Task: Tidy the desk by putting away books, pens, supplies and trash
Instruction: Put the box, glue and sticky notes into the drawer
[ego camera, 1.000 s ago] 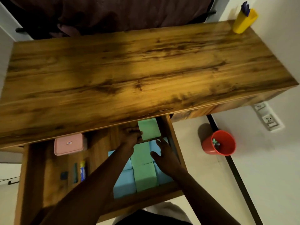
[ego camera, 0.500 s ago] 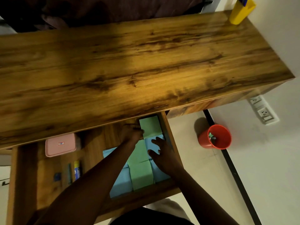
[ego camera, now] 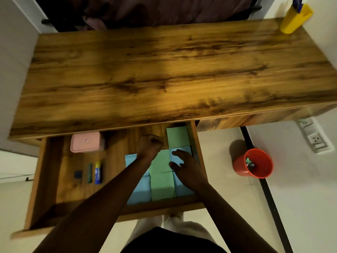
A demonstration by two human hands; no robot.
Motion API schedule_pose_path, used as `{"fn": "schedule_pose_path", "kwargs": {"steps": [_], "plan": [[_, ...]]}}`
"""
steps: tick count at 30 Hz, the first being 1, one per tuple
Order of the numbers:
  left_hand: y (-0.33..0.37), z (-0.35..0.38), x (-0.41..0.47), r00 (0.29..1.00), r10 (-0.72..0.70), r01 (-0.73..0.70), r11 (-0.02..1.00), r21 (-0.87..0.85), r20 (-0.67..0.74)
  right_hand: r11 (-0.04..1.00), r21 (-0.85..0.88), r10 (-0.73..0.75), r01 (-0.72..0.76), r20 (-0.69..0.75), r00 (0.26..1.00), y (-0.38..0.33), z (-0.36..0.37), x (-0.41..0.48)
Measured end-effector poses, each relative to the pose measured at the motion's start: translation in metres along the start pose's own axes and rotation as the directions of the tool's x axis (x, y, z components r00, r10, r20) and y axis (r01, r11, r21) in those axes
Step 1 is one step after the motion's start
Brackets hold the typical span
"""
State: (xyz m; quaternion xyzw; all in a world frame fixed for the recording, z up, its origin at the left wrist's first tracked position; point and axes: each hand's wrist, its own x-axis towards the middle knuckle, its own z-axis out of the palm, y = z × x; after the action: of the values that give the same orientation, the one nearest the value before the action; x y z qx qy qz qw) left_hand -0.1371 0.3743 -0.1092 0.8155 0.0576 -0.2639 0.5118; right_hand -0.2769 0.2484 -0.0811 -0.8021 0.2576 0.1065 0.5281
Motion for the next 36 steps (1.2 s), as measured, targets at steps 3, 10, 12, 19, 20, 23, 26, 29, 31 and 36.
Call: {"fn": "schedule_pose_path", "kwargs": {"steps": [3, 10, 12, 19, 20, 23, 26, 29, 31, 36], "plan": [[0.005, -0.015, -0.037, 0.998, 0.043, -0.044, 0.999, -0.025, -0.050, 0.997, -0.039, -0.063, 0.065, 0.058, 0.996, -0.005, 0.000, -0.006], [-0.027, -0.065, -0.117, 0.983, 0.149, -0.138, 0.985, 0.108, -0.105, 0.963, -0.157, -0.195, 0.218, 0.151, 0.969, -0.013, 0.006, -0.036], [-0.040, -0.080, -0.135, 0.982, 0.153, -0.135, 0.980, 0.149, -0.114, 0.951, -0.179, -0.224, 0.253, 0.169, 0.960, -0.014, 0.008, -0.046], [-0.081, -0.140, -0.196, 0.985, 0.173, -0.168, 0.932, 0.322, 0.012, 0.908, -0.240, -0.295, 0.343, 0.216, 0.931, -0.012, 0.039, -0.085], [-0.088, -0.147, -0.203, 0.977, 0.208, -0.211, 0.896, 0.390, 0.050, 0.895, -0.266, -0.306, 0.359, 0.220, 0.926, -0.011, 0.045, -0.093], [-0.111, -0.163, -0.217, 0.930, 0.350, -0.353, 0.759, 0.546, 0.114, 0.845, -0.357, -0.335, 0.399, 0.228, 0.914, -0.008, 0.062, -0.115], [-0.132, -0.173, -0.225, 0.938, 0.324, -0.327, 0.721, 0.611, 0.120, 0.770, -0.465, -0.385, 0.438, 0.208, 0.899, -0.003, 0.074, -0.133], [-0.142, -0.174, -0.225, 0.903, 0.417, -0.373, 0.639, 0.673, 0.105, 0.623, -0.641, -0.456, 0.449, 0.170, 0.874, 0.004, 0.084, -0.140], [-0.145, -0.172, -0.224, 0.875, 0.474, -0.401, 0.597, 0.695, 0.097, 0.575, -0.698, -0.455, 0.426, 0.159, 0.876, 0.009, 0.089, -0.143], [-0.148, -0.173, -0.217, 0.841, 0.529, -0.425, 0.511, 0.747, 0.117, 0.525, -0.764, -0.455, 0.377, 0.122, 0.882, 0.008, 0.094, -0.146]]}}
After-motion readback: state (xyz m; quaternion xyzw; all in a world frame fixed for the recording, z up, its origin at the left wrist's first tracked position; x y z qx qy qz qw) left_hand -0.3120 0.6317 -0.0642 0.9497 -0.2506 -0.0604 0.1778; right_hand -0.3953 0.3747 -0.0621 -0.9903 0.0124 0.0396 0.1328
